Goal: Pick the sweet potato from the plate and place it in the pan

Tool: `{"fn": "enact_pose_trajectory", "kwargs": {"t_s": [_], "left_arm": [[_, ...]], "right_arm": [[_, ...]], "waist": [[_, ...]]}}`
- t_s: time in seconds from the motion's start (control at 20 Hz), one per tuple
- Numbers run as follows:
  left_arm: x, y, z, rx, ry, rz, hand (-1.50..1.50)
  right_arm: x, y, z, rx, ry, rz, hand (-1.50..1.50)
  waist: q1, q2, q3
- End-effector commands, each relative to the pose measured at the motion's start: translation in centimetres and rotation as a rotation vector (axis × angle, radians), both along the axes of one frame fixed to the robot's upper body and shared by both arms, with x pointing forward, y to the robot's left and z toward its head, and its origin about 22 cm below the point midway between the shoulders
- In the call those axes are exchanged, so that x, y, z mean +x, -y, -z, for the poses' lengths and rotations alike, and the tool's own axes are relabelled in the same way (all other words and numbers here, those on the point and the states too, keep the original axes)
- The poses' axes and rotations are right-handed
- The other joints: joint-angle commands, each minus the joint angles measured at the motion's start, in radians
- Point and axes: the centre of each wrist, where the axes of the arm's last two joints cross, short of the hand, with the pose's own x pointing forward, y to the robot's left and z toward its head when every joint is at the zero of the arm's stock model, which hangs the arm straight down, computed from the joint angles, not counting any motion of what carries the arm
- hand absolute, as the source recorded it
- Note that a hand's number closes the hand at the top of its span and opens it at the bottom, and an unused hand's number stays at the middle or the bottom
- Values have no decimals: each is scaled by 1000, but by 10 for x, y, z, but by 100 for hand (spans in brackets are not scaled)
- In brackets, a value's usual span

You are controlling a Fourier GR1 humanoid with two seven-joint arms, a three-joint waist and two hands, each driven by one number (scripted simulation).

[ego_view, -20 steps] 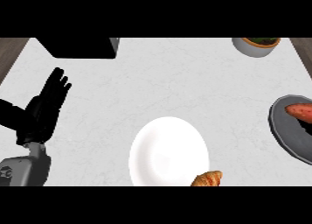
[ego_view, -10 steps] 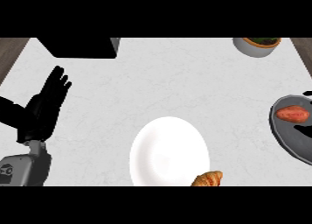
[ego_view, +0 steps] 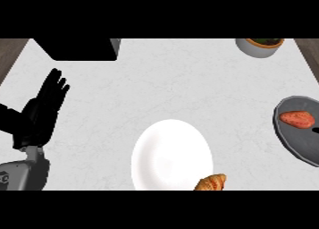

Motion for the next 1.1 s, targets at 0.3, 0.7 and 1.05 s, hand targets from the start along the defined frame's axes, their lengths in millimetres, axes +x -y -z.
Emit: {"fn": "enact_pose_trajectory", "kwargs": {"t_s": [0.3, 0.7, 1.05], "left_arm": [[3, -17, -11, 18, -4, -5, 0], [-21, -6, 11, -2, -6, 11, 0], [-1, -13, -5, -17, -19, -19, 0]], "right_arm": [[-101, 92, -35, 370, 183, -18, -150], [-162, 115, -37, 472, 169, -108, -150], [-185, 118, -34, 433, 182, -92, -150]], "waist": [[-16, 1, 2], [-3, -3, 3], [-14, -2, 2]]}}
